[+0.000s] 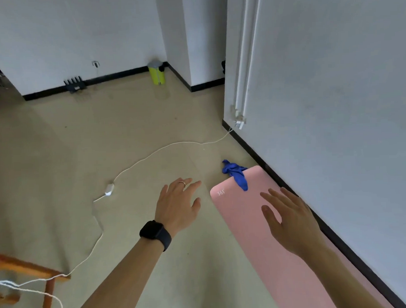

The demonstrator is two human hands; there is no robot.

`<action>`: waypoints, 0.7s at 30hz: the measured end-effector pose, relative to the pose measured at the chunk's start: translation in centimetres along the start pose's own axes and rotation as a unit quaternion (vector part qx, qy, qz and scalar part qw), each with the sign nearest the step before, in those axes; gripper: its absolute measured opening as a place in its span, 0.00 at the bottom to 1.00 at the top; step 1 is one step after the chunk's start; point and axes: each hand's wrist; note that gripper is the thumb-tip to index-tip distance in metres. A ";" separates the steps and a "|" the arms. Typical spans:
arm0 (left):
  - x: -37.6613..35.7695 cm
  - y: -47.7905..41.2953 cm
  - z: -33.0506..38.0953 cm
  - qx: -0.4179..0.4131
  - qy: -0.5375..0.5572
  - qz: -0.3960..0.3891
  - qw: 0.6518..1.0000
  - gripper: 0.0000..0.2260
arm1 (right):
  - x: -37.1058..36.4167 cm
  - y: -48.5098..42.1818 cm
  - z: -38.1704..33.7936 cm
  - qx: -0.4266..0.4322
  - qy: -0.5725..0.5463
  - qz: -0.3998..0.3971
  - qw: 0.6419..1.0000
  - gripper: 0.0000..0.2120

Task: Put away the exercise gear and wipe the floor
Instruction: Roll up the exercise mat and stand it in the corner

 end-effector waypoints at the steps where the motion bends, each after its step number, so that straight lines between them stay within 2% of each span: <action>1: 0.0 -1.7 -0.3 -0.006 0.002 -0.007 1.000 0.23 | -0.4 -1.2 -0.1 -0.007 0.001 0.000 1.000 0.24; 9: -3.6 -19.2 -1.3 -0.079 -0.013 -0.084 0.993 0.22 | -6.5 -12.3 3.8 -0.107 0.005 -0.011 0.994 0.24; 21: -9.9 -44.4 1.2 -0.159 -0.079 -0.204 0.963 0.21 | -14.4 -30.9 11.1 -0.236 -0.034 -0.089 0.967 0.26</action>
Point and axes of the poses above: each hand's wrist, its own y-axis away from the middle knuckle, its own x-axis out of the back of the hand, z = x × y, and after that the axes turned 4 degrees about -z, right-handed
